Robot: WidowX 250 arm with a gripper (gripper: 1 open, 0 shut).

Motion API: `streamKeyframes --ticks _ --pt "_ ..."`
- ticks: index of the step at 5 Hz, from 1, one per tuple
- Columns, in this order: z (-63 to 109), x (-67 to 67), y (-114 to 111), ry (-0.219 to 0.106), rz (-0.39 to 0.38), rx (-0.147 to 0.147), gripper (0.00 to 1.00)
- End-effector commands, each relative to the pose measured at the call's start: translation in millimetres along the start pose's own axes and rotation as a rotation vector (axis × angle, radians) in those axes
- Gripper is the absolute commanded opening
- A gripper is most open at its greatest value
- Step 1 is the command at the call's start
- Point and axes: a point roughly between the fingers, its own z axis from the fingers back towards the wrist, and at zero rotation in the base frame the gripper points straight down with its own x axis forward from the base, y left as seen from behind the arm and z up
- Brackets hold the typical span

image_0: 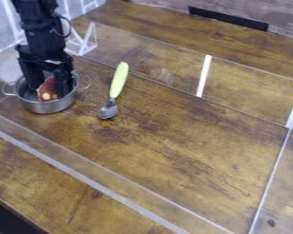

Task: Remove the mushroom from the silver pot and put it on the table

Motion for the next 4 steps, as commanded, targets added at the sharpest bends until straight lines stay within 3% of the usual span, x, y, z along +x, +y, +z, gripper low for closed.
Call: streamKeyframes --ticks 1,2,3,4 --pt "20.1 16.7 -1 -0.055 -0.009 0.014 1.00" --pt "15.5 19.7 0 -0.056 0.032 0.018 0.00" --pt "13.1 22.4 1 -0.055 0.072 0.024 0.00" --pt "33.7 26.3 -10 -0.073 0.099 0.038 0.00"
